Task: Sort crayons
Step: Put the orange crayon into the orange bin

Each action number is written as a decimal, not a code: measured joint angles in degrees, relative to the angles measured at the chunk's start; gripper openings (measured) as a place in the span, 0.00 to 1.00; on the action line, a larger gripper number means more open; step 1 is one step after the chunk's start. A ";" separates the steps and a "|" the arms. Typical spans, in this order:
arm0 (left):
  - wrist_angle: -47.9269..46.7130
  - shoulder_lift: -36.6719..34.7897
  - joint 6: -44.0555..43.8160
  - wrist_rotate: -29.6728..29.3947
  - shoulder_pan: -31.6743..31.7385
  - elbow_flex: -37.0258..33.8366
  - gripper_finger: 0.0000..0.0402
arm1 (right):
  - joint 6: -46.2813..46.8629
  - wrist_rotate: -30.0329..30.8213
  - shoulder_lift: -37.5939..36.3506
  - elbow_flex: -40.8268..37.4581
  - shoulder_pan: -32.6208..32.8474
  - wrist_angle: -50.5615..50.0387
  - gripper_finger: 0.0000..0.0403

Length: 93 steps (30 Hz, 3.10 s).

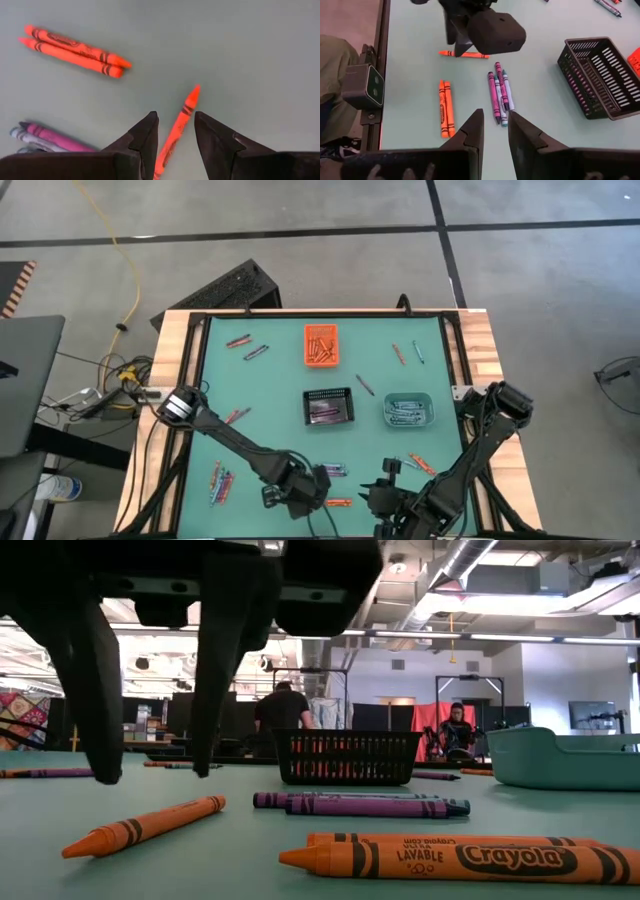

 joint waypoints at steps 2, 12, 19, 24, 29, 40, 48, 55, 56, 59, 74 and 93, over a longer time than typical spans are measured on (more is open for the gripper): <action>-0.62 0.00 2.18 -0.20 0.44 -0.28 0.29 | -0.29 0.00 0.00 0.00 0.14 0.01 0.20; -1.64 2.56 3.88 0.66 2.35 -0.46 0.29 | -0.39 0.02 0.00 0.00 0.86 0.20 0.20; -3.80 4.00 3.85 0.46 2.32 -0.26 0.27 | -0.44 0.04 0.00 -0.03 0.86 0.11 0.20; -3.62 3.63 3.21 0.16 2.32 -0.34 0.13 | -0.44 0.07 0.00 -0.04 0.86 0.05 0.20; -3.62 3.65 0.86 -0.09 2.43 -0.37 0.02 | -0.44 0.08 0.00 -0.02 0.86 0.13 0.20; -8.05 -3.44 -9.21 1.24 3.77 -0.64 0.02 | -0.43 0.11 0.00 -0.03 0.86 0.24 0.20; -16.95 -11.69 -14.90 0.91 9.91 -0.68 0.01 | -0.39 0.21 0.00 -0.02 1.07 0.51 0.20; -19.25 -18.09 -14.17 -0.12 22.43 -0.67 0.01 | -0.44 0.31 0.09 -0.02 1.26 0.38 0.20; -18.49 -18.81 -15.22 -0.11 25.08 -0.67 0.01 | -0.44 0.33 0.09 -0.02 1.22 0.19 0.20; -14.44 -19.76 -21.53 -0.21 34.00 -0.62 0.01 | -1.62 0.41 0.11 -0.02 1.17 -0.03 0.20; -4.93 -15.78 -69.06 -4.49 59.54 -0.58 0.05 | -5.10 1.77 0.12 0.00 1.10 -1.32 0.20; 3.78 -8.31 -76.79 -6.46 56.74 -0.58 0.13 | -4.51 2.82 0.15 0.00 1.13 -1.70 0.20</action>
